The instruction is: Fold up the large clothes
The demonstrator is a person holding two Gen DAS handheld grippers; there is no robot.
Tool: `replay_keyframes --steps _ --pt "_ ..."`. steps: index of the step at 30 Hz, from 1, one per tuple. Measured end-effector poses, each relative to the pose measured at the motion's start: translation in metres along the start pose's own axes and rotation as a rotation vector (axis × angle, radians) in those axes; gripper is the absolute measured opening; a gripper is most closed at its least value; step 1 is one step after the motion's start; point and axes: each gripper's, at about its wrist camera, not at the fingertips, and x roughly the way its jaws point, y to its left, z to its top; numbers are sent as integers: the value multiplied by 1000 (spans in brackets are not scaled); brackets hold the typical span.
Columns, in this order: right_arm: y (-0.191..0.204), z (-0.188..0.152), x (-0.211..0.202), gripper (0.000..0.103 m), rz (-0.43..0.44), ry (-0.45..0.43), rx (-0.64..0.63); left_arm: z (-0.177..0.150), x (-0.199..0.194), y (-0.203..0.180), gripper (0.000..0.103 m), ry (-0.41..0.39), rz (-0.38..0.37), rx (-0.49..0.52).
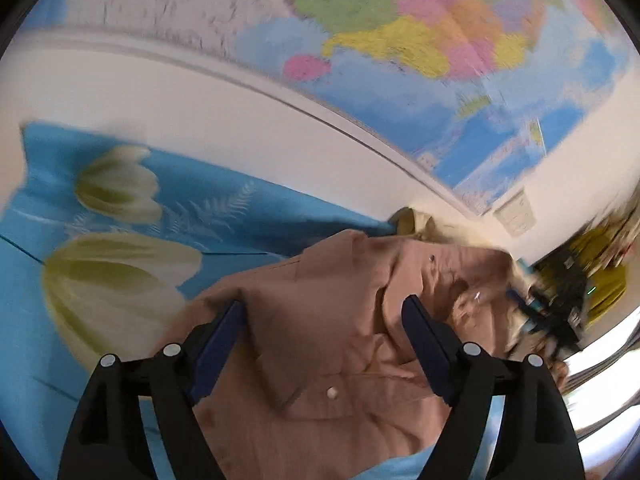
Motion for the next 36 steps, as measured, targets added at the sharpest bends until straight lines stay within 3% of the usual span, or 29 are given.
replay_keyframes --steps 3,6,7,8,9,10,11,12,13,15,18,20,21,24,25,28,29,30,31,33,36 --pt "21 -11 5 75 -103 10 -148 -14 14 -18 82 36 169 112" --pt "46 -27 24 84 -313 15 -379 -22 44 -33 81 109 279 204" --pt "49 -31 33 85 -385 23 -432 -24 53 -35 78 128 317 223" --pt "50 -35 44 83 -463 43 -480 -24 64 -36 67 148 361 239" --pt "48 -37 55 79 -520 65 -508 -23 79 -37 52 174 411 253" --pt "43 -39 65 59 -537 87 -517 -23 85 -37 45 186 432 254" --pt "38 -39 70 44 -537 100 -519 -20 91 -35 25 189 453 243" --pt "35 -37 72 32 -552 100 -518 -16 93 -35 15 186 459 232" --pt "32 -32 66 5 -536 84 -499 -8 91 -32 14 175 436 200" --pt "23 -15 40 5 -417 37 -385 8 82 -23 8 144 391 121" --pt "10 3 16 4 -366 -28 -304 30 69 -7 7 85 328 -4" --pt "-9 10 17 4 -347 -21 -212 38 67 7 9 56 316 -83" --pt "-25 12 24 4 -326 11 -141 42 72 17 18 62 330 -125" --pt "-50 10 37 11 -266 64 -31 40 91 33 32 121 446 -136" --pt "-54 8 35 12 -253 56 -9 34 90 31 36 131 474 -101" --pt "-49 9 32 13 -264 51 -57 21 65 14 45 71 424 19" --pt "-47 10 33 13 -276 55 -74 15 52 6 62 39 417 71" --pt "-44 11 33 13 -280 59 -86 10 43 0 72 13 408 104" --pt "-45 12 31 14 -281 59 -90 1 28 -9 74 -22 371 163" --pt "-49 13 29 14 -273 59 -78 -13 17 -20 84 -18 336 244" --pt "-46 12 29 38 -280 46 -46 -34 28 -28 85 55 403 321"
